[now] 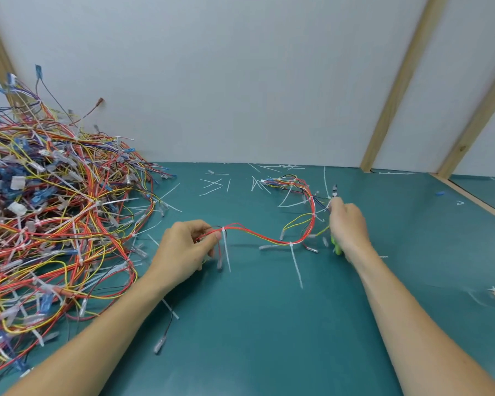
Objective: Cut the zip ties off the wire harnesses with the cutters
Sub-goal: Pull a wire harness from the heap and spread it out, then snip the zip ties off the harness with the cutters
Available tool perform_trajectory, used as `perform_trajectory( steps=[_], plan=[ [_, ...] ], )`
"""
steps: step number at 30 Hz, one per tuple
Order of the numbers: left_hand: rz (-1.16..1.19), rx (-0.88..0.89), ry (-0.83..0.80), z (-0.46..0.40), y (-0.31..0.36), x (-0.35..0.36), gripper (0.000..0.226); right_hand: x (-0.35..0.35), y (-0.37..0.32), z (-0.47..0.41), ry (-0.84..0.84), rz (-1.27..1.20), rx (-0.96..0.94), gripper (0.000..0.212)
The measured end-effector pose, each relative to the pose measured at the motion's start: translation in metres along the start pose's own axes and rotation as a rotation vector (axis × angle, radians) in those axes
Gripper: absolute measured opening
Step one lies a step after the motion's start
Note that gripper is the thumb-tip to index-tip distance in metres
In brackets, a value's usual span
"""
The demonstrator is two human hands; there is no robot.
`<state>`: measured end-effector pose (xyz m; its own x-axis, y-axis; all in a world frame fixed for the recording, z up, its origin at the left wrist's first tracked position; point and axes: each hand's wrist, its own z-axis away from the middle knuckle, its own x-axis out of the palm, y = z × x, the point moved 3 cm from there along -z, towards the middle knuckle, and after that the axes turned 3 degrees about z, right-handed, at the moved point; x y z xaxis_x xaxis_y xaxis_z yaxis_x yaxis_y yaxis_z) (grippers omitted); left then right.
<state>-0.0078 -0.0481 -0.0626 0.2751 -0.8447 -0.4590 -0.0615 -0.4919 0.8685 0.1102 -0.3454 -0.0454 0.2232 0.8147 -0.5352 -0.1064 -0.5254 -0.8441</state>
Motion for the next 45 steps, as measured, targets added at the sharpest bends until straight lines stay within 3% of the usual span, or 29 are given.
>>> perform_trajectory(
  steps=[2,3,5,6,9,10,12,14,18,23,29,33,35,37,41,45],
  plan=[
    [0.024,0.004,0.139,-0.003,-0.001,-0.008,0.024,0.004,-0.008,0.007,-0.211,-0.497,0.147,0.037],
    [0.058,0.002,0.206,-0.005,-0.001,-0.012,0.024,0.005,-0.012,0.010,-0.327,-0.641,0.191,0.049],
    [0.182,-0.043,0.340,-0.007,-0.005,-0.021,0.025,0.006,-0.017,0.014,-0.444,-0.722,0.227,0.073],
    [0.272,-0.081,0.408,-0.008,-0.008,-0.026,0.024,0.006,-0.017,0.015,-0.442,-0.724,0.243,0.073],
    [0.535,-0.147,0.579,-0.009,-0.012,-0.040,0.018,0.009,-0.011,0.019,-0.393,-0.809,0.345,0.046],
    [0.576,-0.143,0.607,-0.010,-0.013,-0.043,0.016,0.008,-0.010,0.021,-0.413,-0.882,0.394,0.047],
    [0.563,-0.115,0.587,-0.010,-0.009,-0.044,0.013,0.007,-0.012,0.025,-0.476,-1.067,0.453,0.052],
    [0.514,-0.073,0.477,-0.009,-0.002,-0.036,0.010,0.004,-0.021,0.029,-0.525,-1.228,0.440,0.044],
    [0.415,0.057,0.133,-0.003,0.014,-0.013,0.020,0.003,-0.046,0.044,-0.569,-1.379,0.227,0.036],
    [0.154,0.235,-0.131,0.007,0.021,0.004,0.028,-0.003,-0.075,0.064,-0.312,-0.888,-0.242,0.029],
    [0.021,0.391,-0.398,0.019,0.026,0.033,0.043,0.038,-0.081,0.111,-0.553,-0.632,-0.296,0.029],
    [-0.145,0.373,-0.327,0.014,0.016,0.027,0.041,0.043,-0.078,0.113,-0.549,-0.395,-0.538,0.005],
    [-0.200,0.355,-0.310,0.014,0.014,0.023,0.041,0.041,-0.077,0.112,-0.452,-0.249,-0.651,0.016],
    [-0.149,0.354,-0.317,0.016,0.018,0.022,0.036,0.041,-0.075,0.109,-0.372,-0.096,-0.703,0.014],
    [0.144,0.265,-0.202,0.011,0.027,0.015,0.019,0.045,-0.064,0.103,-0.439,0.162,-0.655,0.012],
    [0.094,0.228,-0.053,0.005,0.022,-0.002,0.008,0.043,-0.059,0.095,-0.421,0.007,-0.536,0.014]
  ],
)
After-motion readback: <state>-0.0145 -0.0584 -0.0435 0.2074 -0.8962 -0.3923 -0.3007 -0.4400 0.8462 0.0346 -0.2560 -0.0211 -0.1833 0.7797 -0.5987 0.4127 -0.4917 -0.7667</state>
